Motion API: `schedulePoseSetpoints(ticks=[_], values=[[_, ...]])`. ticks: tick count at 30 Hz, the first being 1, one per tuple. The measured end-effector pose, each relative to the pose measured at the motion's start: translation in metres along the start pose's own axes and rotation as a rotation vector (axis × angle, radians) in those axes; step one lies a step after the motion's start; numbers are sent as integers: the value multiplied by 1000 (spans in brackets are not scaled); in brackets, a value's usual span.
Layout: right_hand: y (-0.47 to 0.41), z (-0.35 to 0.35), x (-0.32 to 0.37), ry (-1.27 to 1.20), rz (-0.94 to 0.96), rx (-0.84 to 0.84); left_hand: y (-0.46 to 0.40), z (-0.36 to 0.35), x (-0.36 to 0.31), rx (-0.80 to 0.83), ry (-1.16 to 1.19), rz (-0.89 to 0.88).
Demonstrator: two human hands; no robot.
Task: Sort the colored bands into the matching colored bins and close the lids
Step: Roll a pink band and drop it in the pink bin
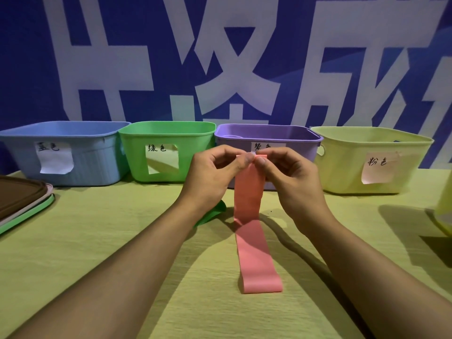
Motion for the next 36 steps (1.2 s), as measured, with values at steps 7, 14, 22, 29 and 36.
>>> schedulePoseSetpoints(ticks=[7,14,22,29,36], values=[[-2,2,-3,-10,-21,8,0,-1,-1,22,37,-21],[0,2,-3,-3,-107,-5,1,-2,-3,10,110,-4],[1,-1,-1,-17,-163,-36,1,-1,0,32,85,7],[2,-1,0,-61,-155,-25,-1,0,2,54,103,19],[2,0,-2,-37,-134,-3,0,-2,7,34,119,118]])
Point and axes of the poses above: each hand's wrist, its own y-axis away from the middle knuckle, its own z-axis out of the back of the hand, x = y × z, the point moved 4 cm from there along -y, towards the middle knuckle, and after that the axes turned 4 degrees about -z, right-handed, at the moved point
